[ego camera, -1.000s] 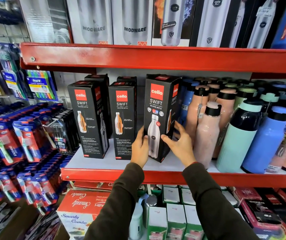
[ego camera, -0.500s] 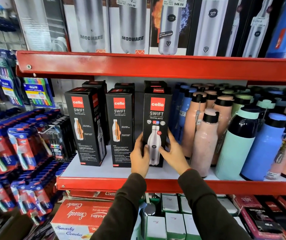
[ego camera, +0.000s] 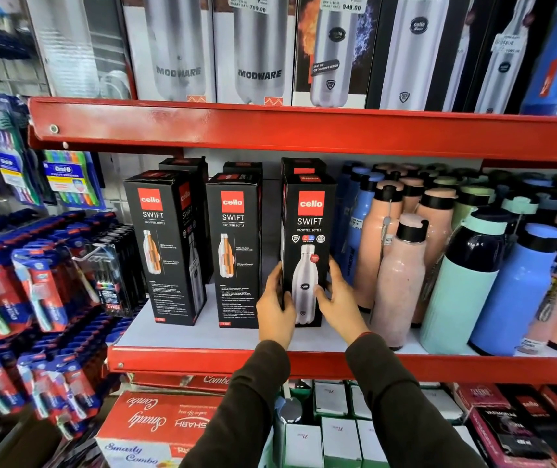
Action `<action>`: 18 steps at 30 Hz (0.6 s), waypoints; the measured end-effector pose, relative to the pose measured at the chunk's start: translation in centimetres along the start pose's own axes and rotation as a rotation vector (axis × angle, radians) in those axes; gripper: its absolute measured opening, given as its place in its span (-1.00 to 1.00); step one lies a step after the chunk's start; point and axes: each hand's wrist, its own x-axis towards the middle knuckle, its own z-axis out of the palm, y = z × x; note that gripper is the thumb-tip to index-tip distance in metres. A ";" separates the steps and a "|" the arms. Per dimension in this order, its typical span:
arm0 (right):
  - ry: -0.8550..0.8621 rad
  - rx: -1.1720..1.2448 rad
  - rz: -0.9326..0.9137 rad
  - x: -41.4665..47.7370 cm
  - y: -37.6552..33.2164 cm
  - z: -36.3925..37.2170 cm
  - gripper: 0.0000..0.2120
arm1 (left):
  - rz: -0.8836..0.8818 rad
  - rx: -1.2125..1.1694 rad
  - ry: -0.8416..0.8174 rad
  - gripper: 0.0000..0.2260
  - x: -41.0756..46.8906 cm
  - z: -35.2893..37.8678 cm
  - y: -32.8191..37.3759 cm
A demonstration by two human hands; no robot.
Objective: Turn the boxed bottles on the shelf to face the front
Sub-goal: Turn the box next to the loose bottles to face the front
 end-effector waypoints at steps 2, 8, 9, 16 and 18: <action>-0.010 0.005 0.011 -0.1 0.2 0.1 -0.28 | 0.004 0.004 0.007 -0.43 -0.2 0.0 0.0; 0.016 -0.009 0.033 -0.4 0.5 0.1 -0.31 | 0.003 0.025 0.004 -0.43 -0.2 -0.1 0.1; 0.032 -0.010 0.037 -0.5 0.5 0.2 -0.33 | 0.004 0.027 0.000 -0.42 -0.2 -0.1 0.1; 0.246 -0.010 0.021 -1.5 0.0 0.5 -0.58 | 0.005 0.147 -0.016 -0.36 -0.6 -0.3 0.0; 0.321 -0.009 0.024 -1.8 -0.3 0.6 -0.62 | 0.048 0.151 -0.002 -0.35 -0.9 -0.5 0.1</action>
